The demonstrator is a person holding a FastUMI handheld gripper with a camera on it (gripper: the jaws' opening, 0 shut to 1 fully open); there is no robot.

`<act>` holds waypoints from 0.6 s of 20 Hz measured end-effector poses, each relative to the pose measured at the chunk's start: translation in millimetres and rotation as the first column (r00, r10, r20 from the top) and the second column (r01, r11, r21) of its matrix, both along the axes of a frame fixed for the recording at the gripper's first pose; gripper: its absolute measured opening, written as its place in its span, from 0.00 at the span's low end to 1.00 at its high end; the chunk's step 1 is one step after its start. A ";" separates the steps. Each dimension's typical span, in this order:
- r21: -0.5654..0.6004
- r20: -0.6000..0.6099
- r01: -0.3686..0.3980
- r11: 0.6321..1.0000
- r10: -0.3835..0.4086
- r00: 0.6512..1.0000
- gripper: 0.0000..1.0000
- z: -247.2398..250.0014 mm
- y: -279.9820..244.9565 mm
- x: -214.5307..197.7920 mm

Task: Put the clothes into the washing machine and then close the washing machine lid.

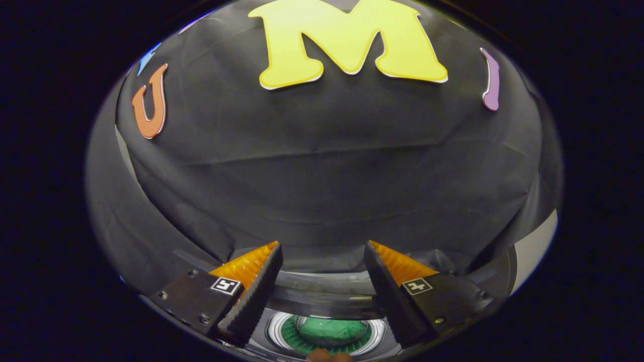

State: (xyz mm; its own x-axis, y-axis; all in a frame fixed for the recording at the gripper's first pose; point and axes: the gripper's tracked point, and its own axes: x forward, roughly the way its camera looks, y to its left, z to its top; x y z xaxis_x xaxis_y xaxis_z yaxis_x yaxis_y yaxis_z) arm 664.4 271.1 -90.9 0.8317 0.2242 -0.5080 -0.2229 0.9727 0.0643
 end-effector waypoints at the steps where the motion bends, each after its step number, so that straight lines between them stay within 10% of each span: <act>1: 0.000 0.009 -0.004 1.000 0.004 1.000 1.00 0.6 -0.8 0.1; 12: 0.008 0.062 -0.023 1.000 0.023 0.998 1.00 0.2 -1.2 -16.3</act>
